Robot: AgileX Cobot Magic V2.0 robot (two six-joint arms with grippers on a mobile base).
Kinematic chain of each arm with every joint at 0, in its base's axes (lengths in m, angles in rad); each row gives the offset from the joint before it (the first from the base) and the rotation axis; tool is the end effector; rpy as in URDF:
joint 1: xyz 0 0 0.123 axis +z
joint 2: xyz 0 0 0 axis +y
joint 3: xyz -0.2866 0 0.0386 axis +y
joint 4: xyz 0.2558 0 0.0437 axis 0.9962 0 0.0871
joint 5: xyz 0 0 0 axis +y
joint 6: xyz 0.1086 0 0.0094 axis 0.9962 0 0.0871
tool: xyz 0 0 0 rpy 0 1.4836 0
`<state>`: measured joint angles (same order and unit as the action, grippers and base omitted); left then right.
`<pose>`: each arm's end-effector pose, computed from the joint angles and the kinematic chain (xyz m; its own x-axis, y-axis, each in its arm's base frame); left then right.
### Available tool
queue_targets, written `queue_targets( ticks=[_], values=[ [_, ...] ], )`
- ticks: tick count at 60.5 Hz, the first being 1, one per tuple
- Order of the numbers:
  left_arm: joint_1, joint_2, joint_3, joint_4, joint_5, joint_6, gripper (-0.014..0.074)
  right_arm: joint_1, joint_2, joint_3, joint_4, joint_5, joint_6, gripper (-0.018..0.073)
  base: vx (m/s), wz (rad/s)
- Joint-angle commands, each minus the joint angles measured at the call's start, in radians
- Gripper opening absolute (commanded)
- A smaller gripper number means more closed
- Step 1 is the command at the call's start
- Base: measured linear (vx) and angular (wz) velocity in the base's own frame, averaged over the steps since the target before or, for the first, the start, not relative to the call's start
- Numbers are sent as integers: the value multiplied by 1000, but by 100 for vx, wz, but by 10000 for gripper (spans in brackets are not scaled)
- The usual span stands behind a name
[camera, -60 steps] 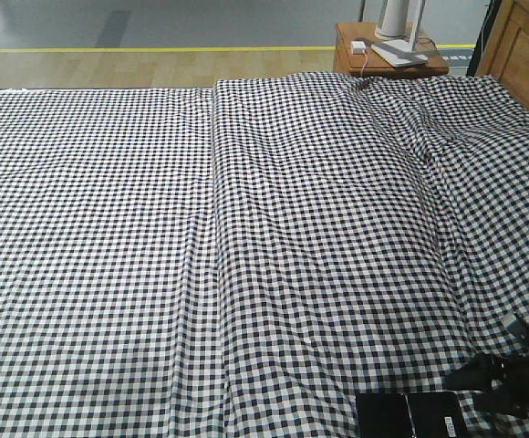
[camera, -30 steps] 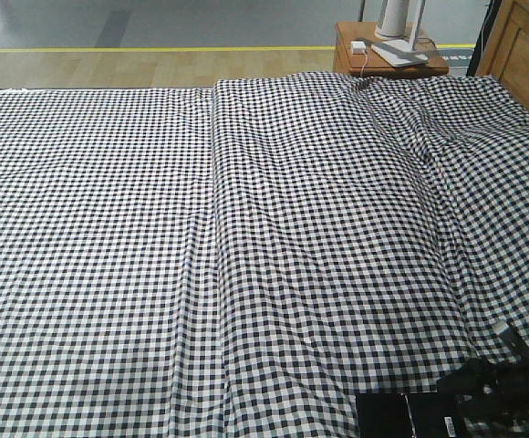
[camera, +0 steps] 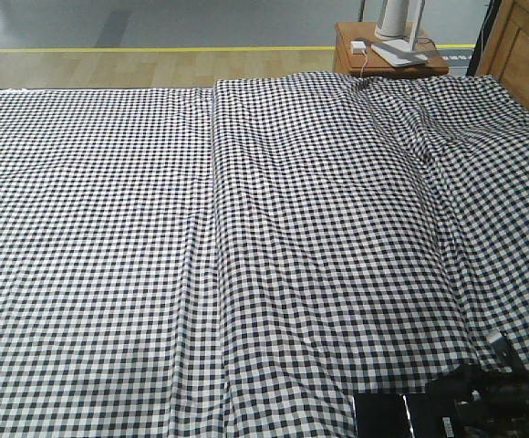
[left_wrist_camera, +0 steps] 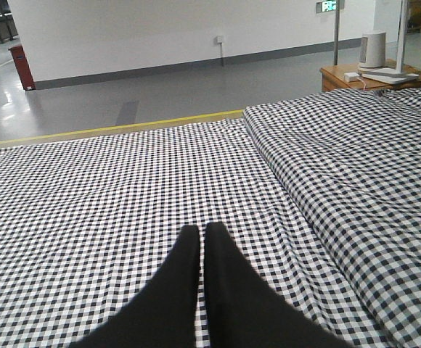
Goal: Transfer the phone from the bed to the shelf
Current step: 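Close the right gripper on the black phone's edge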
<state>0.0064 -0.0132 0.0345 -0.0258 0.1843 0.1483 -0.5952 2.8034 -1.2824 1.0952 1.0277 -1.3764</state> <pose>0.0778 0.0000 0.1831 -0.1174 0.1219 -0.9856 0.0128 0.9925 0.1212 0.2990 -0.1022 -0.1332 -0.9738 0.2240 0.0385 0.1578 0.5444 0.8239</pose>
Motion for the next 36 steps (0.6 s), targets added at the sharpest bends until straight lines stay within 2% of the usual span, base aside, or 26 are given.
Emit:
queue_targets(
  ticks=[1, 16, 26, 30, 36],
  values=[
    [-6, -11, -22, -9, -73, -6, 1, 30, -46, -4, 12, 98, -19, 594, 0, 0],
    [-6, -11, -22, -9, -73, -6, 1, 115, -46, -4, 12, 116, -19, 594, 0, 0],
    [-6, -11, -22, -9, -73, -6, 1, 125, -46, -4, 11, 119, -17, 580, 0, 0],
    [-6, -11, -22, -9, -73, -6, 1, 125, -46, -4, 6, 119, -17, 554, 0, 0],
    [-6, -11, -22, -9, -73, -6, 1, 125, -46, -4, -4, 120, -17, 465, 0, 0]
  ],
)
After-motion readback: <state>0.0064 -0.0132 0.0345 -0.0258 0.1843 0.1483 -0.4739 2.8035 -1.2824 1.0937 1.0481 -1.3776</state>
